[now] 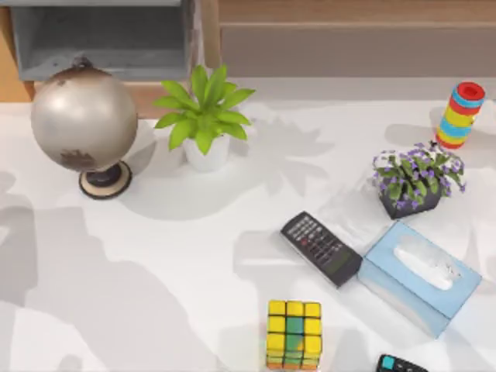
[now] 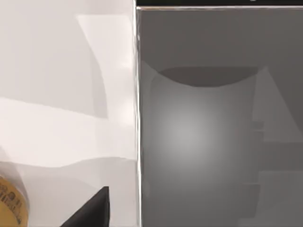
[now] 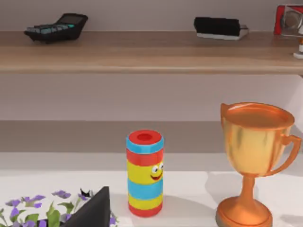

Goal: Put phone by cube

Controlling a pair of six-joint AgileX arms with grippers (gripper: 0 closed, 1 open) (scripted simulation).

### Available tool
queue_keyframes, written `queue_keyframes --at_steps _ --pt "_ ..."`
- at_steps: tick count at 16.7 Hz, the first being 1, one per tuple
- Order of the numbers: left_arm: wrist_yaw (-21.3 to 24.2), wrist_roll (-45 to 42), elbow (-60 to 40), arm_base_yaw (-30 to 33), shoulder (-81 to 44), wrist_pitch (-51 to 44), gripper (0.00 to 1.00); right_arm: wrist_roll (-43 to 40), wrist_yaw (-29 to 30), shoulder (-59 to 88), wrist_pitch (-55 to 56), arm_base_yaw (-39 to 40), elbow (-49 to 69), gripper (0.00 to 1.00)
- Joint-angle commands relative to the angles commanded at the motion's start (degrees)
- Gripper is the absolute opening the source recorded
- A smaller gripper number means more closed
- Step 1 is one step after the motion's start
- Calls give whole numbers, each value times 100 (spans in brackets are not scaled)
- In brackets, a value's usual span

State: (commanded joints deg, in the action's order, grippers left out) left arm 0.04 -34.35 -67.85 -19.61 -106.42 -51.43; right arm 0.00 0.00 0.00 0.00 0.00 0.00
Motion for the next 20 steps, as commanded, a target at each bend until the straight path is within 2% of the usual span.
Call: queue_keyframes --at_steps 5,10,20 --pt "1 12 5 36 1 19 100 0 0 0 0 0 0 100" --pt "8 86 -227 108 -594 382 100 0 0 0 0 0 0 100" --pt "2 -11 442 -5 -432 874 100 0 0 0 0 0 0 100"
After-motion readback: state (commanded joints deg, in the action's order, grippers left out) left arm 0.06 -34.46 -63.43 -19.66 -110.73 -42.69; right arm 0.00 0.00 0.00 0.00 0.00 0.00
